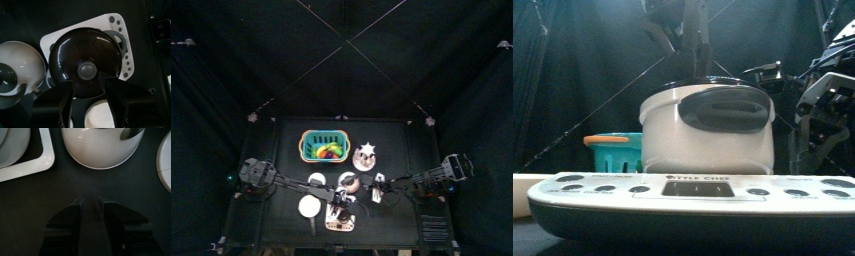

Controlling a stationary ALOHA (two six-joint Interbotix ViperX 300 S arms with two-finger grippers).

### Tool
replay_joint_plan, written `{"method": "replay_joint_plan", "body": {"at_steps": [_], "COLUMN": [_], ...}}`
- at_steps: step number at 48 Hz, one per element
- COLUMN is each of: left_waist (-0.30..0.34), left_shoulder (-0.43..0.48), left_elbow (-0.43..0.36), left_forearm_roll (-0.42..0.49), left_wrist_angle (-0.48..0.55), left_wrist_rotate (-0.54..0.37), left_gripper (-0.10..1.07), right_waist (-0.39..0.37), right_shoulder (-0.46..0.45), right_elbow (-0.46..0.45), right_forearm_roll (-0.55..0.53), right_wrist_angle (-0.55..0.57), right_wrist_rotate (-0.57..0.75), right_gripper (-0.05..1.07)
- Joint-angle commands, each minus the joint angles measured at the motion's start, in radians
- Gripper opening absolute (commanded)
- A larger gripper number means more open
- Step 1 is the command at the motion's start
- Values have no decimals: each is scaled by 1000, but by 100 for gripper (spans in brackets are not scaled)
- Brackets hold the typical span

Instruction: Place pot lid on pot

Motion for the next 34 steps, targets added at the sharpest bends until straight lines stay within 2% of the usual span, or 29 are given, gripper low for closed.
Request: {"method": "replay_joint_plan", "body": {"at_steps": [1,11,22,34], "left_waist": [6,14,18,28], "left_shoulder": [-14,-34,-37,-91], "left_elbow": [-15,-18,-20,21], "left_forearm_roll": [0,9,26,49], "left_wrist_angle": [-2,-5,-20,-123], "left_wrist_rotate": [-3,-2,-2,-3], "left_gripper": [84,93,94,94], "right_waist": [-3,-3,-3,2], "right_shoulder": [-15,-15,-15,-15], "right_elbow": [-8,-8,-8,-8], "right_forearm_roll": [0,0,0,2], "right_wrist_angle": [-6,-6,-6,-6], "right_wrist_rotate": [2,2,2,2], "right_gripper": [71,71,71,71]}}
